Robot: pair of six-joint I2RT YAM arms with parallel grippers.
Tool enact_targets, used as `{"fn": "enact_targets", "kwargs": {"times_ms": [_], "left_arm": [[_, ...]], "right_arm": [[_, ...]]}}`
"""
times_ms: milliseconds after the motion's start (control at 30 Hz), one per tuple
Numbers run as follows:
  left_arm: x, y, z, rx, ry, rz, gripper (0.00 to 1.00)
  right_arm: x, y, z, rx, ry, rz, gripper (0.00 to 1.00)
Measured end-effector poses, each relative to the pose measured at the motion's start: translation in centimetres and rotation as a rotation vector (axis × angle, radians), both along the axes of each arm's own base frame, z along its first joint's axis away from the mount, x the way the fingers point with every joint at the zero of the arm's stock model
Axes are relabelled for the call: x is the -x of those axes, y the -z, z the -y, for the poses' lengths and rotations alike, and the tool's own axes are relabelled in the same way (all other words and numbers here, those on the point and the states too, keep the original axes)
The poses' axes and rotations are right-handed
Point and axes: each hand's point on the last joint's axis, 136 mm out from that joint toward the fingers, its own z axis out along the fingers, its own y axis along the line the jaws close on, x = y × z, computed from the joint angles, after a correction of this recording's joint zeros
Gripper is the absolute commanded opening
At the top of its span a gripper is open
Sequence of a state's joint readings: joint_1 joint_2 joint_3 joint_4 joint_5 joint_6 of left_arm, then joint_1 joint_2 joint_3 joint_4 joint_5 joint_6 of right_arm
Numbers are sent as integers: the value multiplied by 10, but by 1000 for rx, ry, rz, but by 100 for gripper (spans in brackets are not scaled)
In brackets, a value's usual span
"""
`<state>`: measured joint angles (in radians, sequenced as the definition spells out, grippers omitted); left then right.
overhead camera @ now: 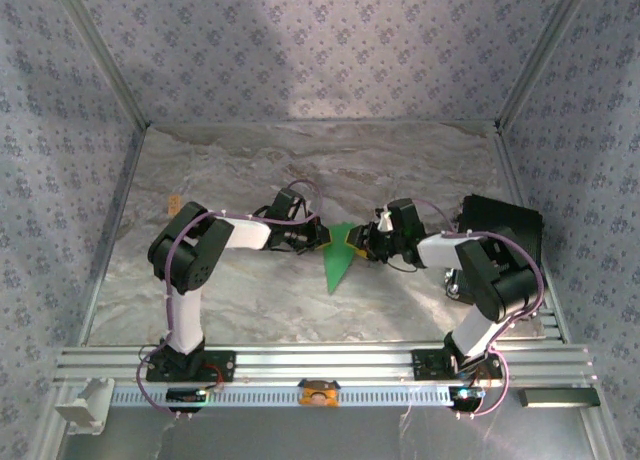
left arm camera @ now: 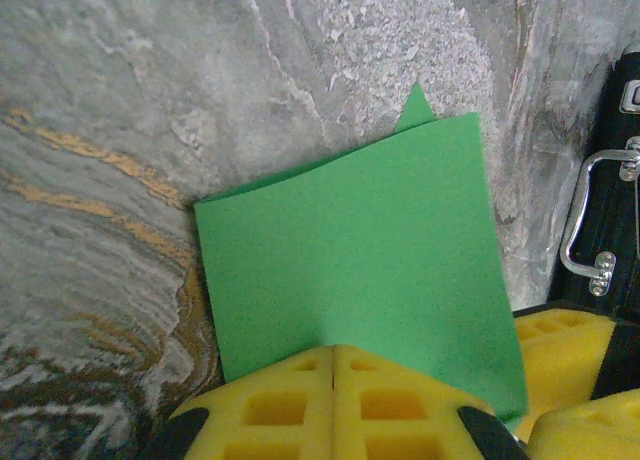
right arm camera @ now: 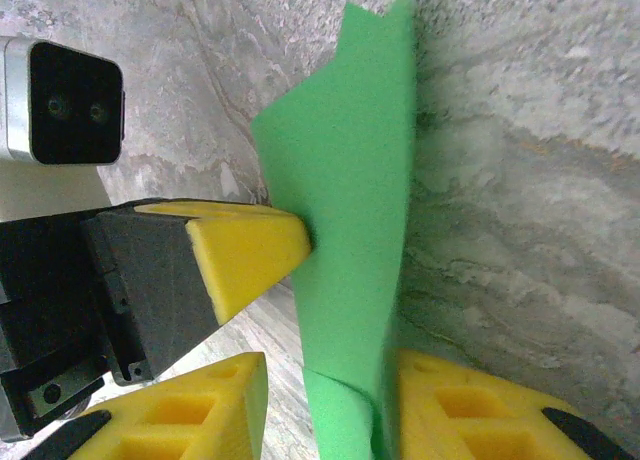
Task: Fold a paper plane with a square sheet of paper (pick it up from the middle)
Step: Rotate the paper at the center of the table.
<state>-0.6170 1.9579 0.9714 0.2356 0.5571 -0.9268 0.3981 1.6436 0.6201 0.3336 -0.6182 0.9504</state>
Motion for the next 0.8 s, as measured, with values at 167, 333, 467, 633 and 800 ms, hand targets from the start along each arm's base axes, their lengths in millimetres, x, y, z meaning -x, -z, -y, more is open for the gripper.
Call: {"fn": "enact_targets", "kwargs": {"times_ms": [167,333,467,633,800], "left_arm": [[0,0,0,0,0,0,6],[0,0,0,0,0,0,6],[0,0,0,0,0,0,6],[0,0,0,0,0,0,6],[0,0,0,0,0,0,7]], "right_arm": [[4,5,4,24,-13,-11,37],[3,7,2,29,-58,-2,35],[-5,4,-1,27,-109,27,33],[-10,3,-1,26,-152,48,33],[-14,4,-2,27,-185,47,24]]}}
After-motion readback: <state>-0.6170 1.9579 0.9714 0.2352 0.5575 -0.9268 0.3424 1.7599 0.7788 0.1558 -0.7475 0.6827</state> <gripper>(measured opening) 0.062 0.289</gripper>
